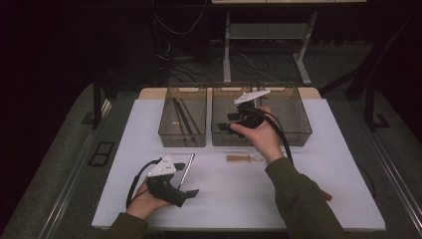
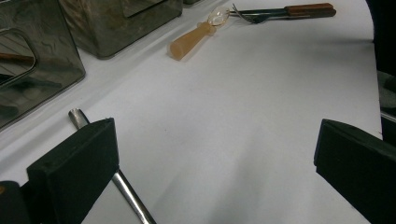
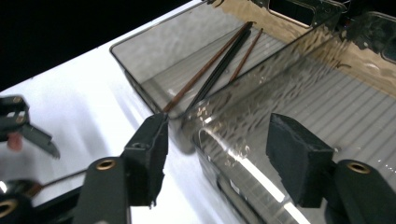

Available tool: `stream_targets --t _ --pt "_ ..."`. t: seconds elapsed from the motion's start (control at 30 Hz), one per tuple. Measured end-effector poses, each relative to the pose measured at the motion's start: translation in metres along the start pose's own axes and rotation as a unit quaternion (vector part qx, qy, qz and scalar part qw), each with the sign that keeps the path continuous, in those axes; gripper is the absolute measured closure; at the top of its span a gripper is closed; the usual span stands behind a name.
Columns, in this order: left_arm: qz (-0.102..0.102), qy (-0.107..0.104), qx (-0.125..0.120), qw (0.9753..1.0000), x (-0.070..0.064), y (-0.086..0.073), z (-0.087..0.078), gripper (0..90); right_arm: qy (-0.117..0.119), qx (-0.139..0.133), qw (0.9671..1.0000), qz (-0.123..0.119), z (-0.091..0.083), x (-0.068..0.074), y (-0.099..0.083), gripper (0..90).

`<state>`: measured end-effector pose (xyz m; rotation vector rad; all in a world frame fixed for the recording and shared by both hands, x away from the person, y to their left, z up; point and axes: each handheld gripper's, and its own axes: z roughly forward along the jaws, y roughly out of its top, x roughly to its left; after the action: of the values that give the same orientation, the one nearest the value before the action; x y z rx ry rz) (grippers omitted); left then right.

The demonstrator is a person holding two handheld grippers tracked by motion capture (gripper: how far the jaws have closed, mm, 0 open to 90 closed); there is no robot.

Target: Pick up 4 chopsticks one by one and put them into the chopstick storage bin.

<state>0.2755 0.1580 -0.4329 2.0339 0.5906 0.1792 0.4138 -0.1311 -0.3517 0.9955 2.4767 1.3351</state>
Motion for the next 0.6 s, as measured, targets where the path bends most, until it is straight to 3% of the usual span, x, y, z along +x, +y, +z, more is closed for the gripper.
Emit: stream_targets --t 0.13,0.33,0.6 --pt "-0.001 0.000 -0.003 1.0000 -0.001 0.000 0.000 0.0 0.005 -0.004 1.0000 0.001 -0.012 -0.003 -0.014 36.7" --pt "-0.004 0.001 -0.002 1.0000 -0.001 -0.001 0.000 0.0 -0.011 0.000 0.9999 -0.006 -0.031 -0.005 -0.035 35.8" --pt "0.000 0.004 0.003 1.0000 0.000 -0.001 0.000 0.0 -0.009 -0.015 0.9998 0.006 -0.059 -0.008 -0.066 35.3"
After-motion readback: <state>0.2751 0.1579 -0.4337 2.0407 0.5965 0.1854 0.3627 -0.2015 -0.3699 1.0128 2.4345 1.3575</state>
